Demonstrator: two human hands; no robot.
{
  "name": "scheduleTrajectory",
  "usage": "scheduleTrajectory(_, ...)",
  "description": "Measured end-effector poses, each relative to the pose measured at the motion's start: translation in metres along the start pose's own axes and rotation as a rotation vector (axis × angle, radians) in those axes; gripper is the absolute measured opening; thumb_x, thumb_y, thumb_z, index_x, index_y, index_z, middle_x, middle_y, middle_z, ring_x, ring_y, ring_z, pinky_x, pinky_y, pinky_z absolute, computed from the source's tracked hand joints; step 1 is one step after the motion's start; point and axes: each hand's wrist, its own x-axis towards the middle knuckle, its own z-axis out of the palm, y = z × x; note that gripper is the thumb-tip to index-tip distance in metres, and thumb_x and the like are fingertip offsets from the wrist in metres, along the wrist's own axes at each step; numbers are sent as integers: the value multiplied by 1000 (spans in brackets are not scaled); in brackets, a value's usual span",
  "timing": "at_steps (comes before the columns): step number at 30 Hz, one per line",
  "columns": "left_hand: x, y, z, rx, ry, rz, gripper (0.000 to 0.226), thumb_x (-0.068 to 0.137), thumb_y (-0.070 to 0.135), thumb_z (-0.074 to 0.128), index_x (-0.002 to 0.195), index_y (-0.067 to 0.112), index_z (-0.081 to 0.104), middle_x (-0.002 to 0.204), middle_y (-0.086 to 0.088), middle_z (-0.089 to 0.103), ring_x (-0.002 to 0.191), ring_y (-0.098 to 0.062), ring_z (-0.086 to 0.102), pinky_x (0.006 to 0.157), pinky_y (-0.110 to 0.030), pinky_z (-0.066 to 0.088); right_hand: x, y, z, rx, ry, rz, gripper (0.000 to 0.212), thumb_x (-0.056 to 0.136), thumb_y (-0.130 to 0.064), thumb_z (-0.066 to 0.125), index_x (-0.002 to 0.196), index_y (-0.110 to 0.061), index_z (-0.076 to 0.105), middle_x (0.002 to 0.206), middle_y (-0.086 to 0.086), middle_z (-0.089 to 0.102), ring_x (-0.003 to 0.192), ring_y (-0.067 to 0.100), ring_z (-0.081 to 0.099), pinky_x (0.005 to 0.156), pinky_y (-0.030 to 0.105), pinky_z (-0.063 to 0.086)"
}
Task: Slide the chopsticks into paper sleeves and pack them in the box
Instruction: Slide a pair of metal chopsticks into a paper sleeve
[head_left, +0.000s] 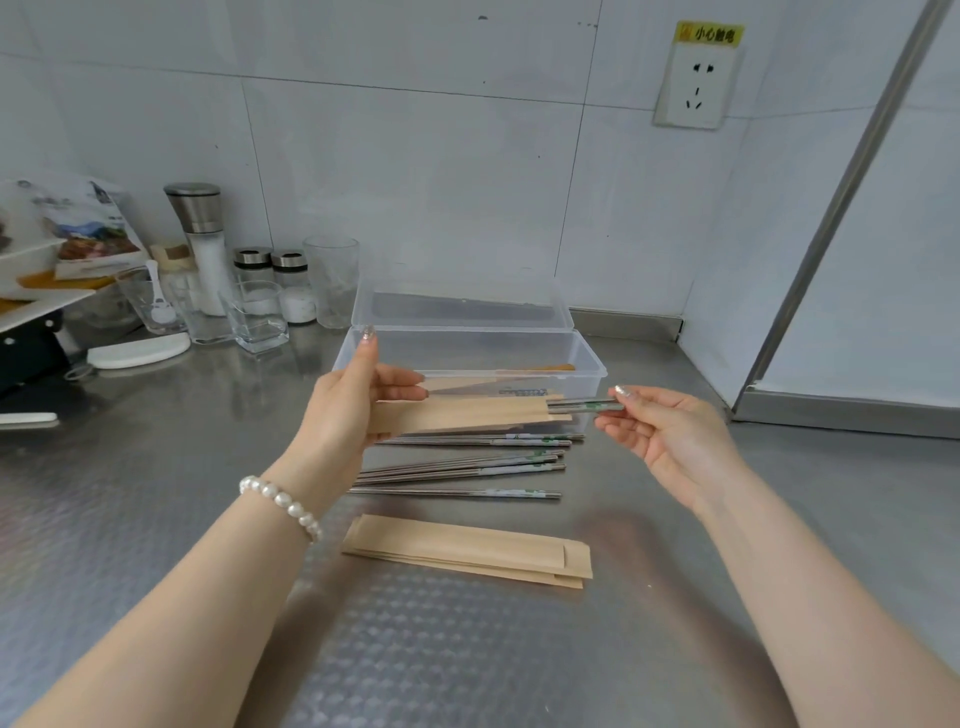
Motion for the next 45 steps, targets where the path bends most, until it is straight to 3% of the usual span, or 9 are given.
scheduleTrajectory(9,2,-6,4,-73,53,22,50,93,47,37,77,11,68,77,-5,74,78,-23,63,68,-33,40,2,17,11,-246,92,-63,13,93,-3,49,92,3,61,74,19,65,47,16,65,46,19,52)
scheduleTrajectory(13,0,-3,5,-142,-9,28,52,94,48,35,78,10,67,78,-5,73,69,-19,63,59,-28,41,1,10,10,-168,127,-102,12,91,-1,53,85,1,63,66,18,65,47,15,65,46,17,51)
scheduleTrajectory(19,-1,5,7,-380,-37,65,55,96,48,26,83,9,62,86,-9,68,78,-18,64,69,-28,46,9,-10,14,13,135,-114,16,92,-2,51,80,2,61,51,5,65,47,13,65,47,16,51)
scheduleTrajectory(25,6,3,-3,-452,76,43,51,96,45,31,77,7,60,66,-5,64,63,-17,60,67,-28,47,42,-40,32,-20,206,-181,15,91,3,50,78,2,57,74,16,57,43,13,63,47,16,52)
scheduleTrajectory(29,8,1,-4,-444,118,39,51,96,42,31,74,6,59,60,-6,63,56,-16,59,60,-24,49,63,-37,50,-61,249,-124,5,90,4,53,87,6,57,72,18,58,37,13,60,46,19,54)
scheduleTrajectory(34,11,1,-4,-450,138,48,53,97,39,32,64,5,55,44,-2,56,41,-12,50,52,-24,42,84,-22,67,-289,303,4,9,88,2,55,80,5,56,64,20,59,33,18,59,36,21,50)
scheduleTrajectory(38,12,0,-2,-450,129,46,53,97,38,32,63,5,55,44,-2,54,40,-12,49,51,-24,41,87,-12,81,-508,321,-9,19,88,-5,59,69,-2,58,62,17,63,40,21,62,50,31,57)
scheduleTrajectory(42,11,-2,-2,-410,149,58,51,97,35,35,61,5,56,43,-2,55,41,-13,48,52,-25,41,77,-9,90,-1007,301,-141,25,93,-18,53,98,4,63,96,18,67,80,32,67,56,29,50)
scheduleTrajectory(45,9,-4,0,-330,155,85,49,97,33,37,61,5,57,46,-4,56,45,-16,48,52,-25,43,63,-12,94,-1369,214,-183,33,98,-24,42,105,3,59,109,20,64,100,34,60,67,28,39)
